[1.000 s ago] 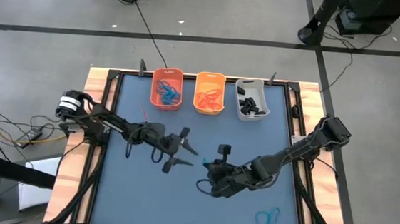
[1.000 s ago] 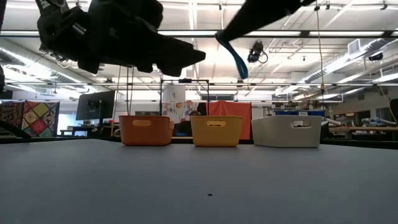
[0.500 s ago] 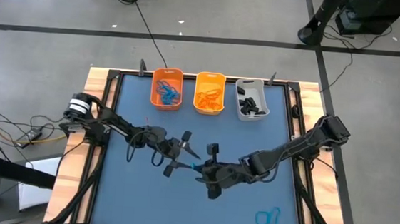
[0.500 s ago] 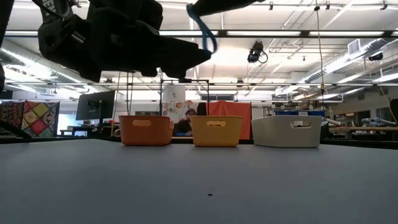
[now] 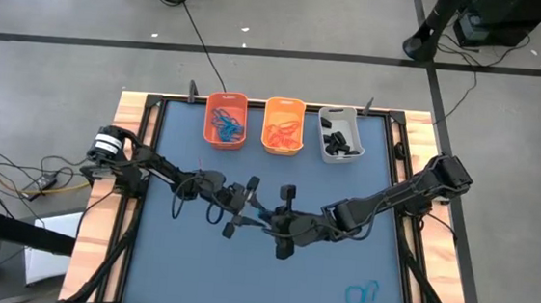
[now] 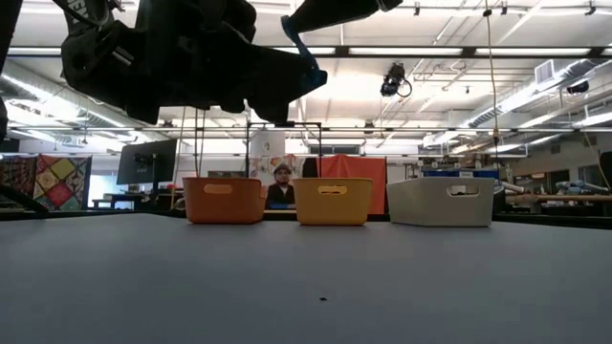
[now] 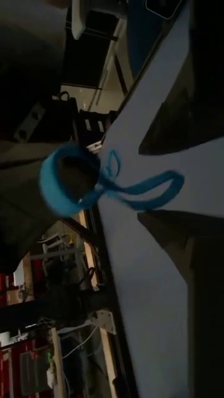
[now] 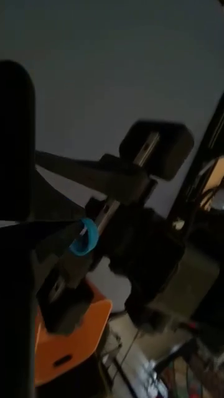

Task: Sort rubber bands into baskets
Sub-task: Put the blue rubber band into the orange bin

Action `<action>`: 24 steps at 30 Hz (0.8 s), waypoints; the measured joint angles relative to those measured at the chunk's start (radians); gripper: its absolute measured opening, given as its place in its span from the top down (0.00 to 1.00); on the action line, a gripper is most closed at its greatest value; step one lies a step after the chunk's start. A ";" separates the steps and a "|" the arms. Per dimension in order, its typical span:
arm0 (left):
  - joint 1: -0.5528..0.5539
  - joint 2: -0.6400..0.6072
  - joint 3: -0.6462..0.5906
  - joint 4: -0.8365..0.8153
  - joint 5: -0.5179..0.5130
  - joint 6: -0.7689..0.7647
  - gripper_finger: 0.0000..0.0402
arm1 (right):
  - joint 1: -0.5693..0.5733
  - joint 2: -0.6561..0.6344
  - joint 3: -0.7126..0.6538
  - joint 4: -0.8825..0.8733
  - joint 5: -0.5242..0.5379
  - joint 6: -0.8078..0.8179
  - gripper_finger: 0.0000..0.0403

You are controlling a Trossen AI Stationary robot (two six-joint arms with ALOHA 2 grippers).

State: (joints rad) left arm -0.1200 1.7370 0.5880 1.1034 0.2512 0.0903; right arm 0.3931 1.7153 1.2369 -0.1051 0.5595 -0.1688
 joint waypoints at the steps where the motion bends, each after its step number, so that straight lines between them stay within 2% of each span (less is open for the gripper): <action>1: 0.000 0.000 0.000 -0.005 -0.001 -0.005 0.64 | 0.000 0.000 0.000 0.000 0.017 0.000 0.99; 7: 0.004 0.000 0.000 0.008 -0.003 -0.017 0.92 | -0.002 0.000 0.000 0.001 0.087 0.041 0.93; 9: 0.004 0.000 0.000 0.005 -0.003 -0.021 0.97 | -0.002 0.000 0.000 0.000 0.086 0.043 0.92; 13: 0.004 0.000 0.000 0.005 -0.017 -0.032 0.97 | -0.001 0.000 0.000 0.000 0.093 0.045 0.92; 18: 0.022 0.000 0.000 0.002 -0.024 -0.047 0.99 | -0.001 0.000 0.000 -0.006 0.155 0.111 0.91; 24: 0.051 0.000 0.000 -0.025 -0.023 -0.053 0.99 | -0.001 0.000 0.000 -0.027 0.206 0.159 0.82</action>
State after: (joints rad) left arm -0.0686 1.7370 0.5877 1.0788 0.2282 0.0375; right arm 0.3923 1.7153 1.2369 -0.1318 0.7654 -0.0097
